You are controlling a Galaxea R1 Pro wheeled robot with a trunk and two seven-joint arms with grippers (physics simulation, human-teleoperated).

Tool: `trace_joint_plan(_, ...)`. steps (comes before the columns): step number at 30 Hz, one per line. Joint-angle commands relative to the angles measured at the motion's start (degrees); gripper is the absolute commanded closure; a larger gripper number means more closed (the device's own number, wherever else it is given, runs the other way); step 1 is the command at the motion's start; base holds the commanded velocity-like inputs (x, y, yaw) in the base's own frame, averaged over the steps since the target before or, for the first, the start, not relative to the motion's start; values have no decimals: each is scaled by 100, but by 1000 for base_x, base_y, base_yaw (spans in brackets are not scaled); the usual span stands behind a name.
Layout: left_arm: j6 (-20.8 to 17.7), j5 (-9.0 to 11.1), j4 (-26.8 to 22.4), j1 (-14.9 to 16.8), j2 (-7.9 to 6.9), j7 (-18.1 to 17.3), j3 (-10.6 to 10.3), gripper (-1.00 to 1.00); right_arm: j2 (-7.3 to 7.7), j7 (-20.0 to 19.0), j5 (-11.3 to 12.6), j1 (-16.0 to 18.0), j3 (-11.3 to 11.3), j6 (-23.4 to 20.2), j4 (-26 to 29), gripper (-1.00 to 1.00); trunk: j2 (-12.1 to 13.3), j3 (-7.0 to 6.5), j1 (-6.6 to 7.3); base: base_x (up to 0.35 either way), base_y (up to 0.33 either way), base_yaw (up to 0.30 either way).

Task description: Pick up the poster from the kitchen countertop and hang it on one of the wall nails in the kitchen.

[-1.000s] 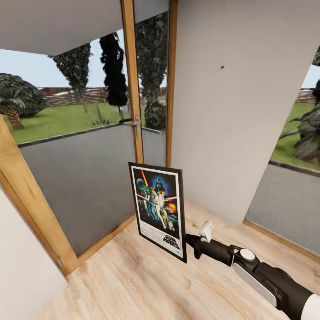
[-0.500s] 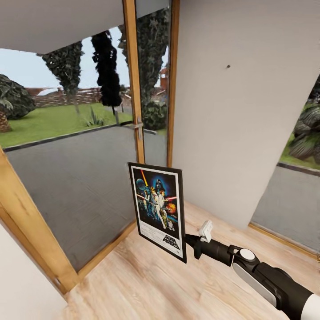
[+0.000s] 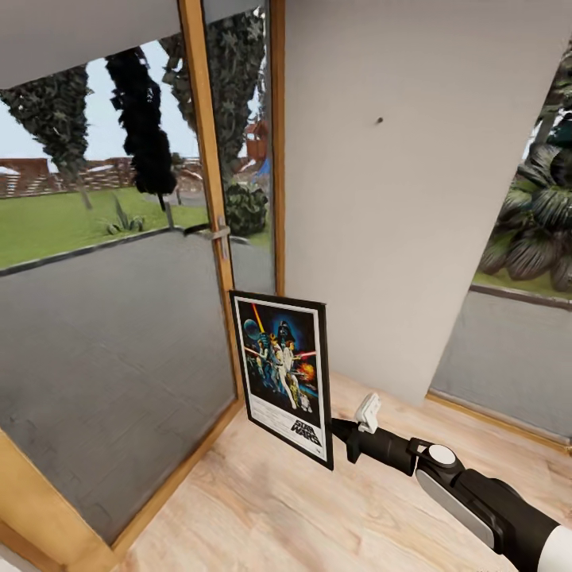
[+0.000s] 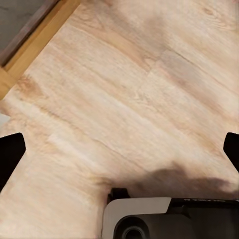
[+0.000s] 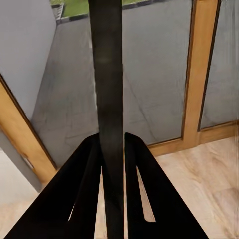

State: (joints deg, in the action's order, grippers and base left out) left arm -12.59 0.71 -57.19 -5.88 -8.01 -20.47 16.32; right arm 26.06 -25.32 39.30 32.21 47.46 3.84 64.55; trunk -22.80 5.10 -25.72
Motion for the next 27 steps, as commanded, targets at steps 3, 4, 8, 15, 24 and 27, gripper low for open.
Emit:
trace_joint_plan(3, -42, 8, -12, -1, 2, -28, 11, -100, 4, -17, 60, 14, 26, 19, -9, 100, -12, 1, -7, 249, 273, -300)
trace_joint_plan(4, -42, 8, -12, -1, 2, -28, 11, -100, 4, -17, 60, 14, 26, 20, -10, 100, -12, -2, -7, 249, 273, -300)
trace_joint_plan(8, -42, 8, -12, -1, 2, -28, 11, -100, 4, -17, 60, 14, 26, 17, -7, 100, -12, -11, -7, 249, 273, -195)
trace_joint_plan(15, -42, 8, -18, -1, 2, -30, 19, -100, 10, -17, 66, 14, 26, 20, -4, 100, -12, -13, -7, 249, 273, -78)
trace_joint_plan(24, -42, 8, -20, -1, 0, -29, 20, -100, 8, -17, 68, 14, 28, 20, -4, 100, -12, -28, -7, 249, 272, -266)
trace_joint_plan(27, -42, 8, -20, -1, 1, -28, 20, -100, 9, -17, 69, 14, 27, 20, -4, 100, -12, -36, -7, 250, 268, -297)
